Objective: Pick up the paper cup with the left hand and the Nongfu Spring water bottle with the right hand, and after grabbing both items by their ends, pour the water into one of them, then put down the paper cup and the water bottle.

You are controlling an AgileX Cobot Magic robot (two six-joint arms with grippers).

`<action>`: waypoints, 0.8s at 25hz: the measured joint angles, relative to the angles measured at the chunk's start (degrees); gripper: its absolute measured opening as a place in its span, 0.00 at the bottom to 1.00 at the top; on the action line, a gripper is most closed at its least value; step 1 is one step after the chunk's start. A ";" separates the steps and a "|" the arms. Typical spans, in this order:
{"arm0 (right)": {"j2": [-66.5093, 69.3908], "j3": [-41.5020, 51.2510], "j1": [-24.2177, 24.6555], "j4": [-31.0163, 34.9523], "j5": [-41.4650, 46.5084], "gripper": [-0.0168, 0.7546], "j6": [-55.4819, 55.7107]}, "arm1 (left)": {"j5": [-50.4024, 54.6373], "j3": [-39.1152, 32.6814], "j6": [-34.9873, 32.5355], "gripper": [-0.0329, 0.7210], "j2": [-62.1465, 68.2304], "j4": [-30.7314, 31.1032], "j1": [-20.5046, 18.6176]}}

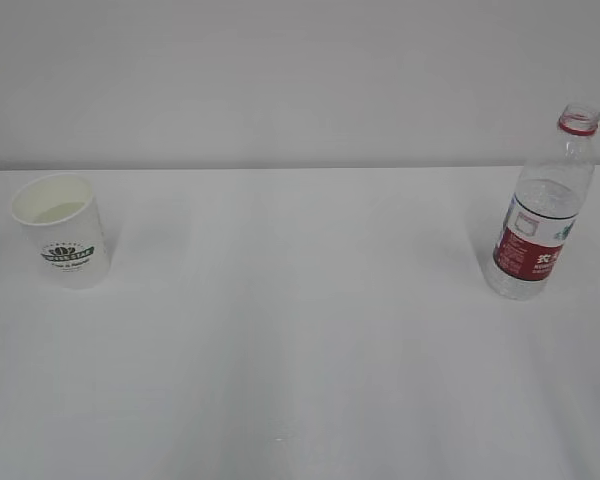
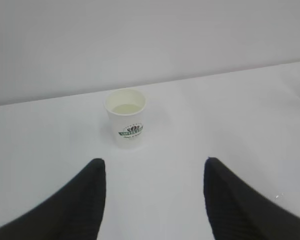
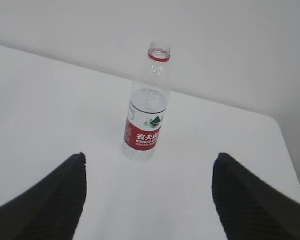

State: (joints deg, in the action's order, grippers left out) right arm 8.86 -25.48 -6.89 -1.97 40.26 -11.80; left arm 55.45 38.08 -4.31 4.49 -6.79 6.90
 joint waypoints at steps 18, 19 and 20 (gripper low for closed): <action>-9.78 -7.11 0.00 5.48 30.74 0.78 -1.07 | 14.21 1.51 0.00 0.64 -4.23 -0.41 0.00; -9.78 -7.11 0.00 5.63 31.80 0.78 -1.00 | 14.32 1.28 0.00 0.64 -4.23 -0.41 0.00; -9.78 -7.11 0.00 5.63 32.23 0.78 -0.93 | 14.32 0.81 0.00 0.64 -4.23 -0.41 0.00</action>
State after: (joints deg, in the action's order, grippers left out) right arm -0.91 -32.59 -6.89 3.66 72.50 -12.74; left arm 69.77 38.89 -4.31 0.26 -7.20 6.90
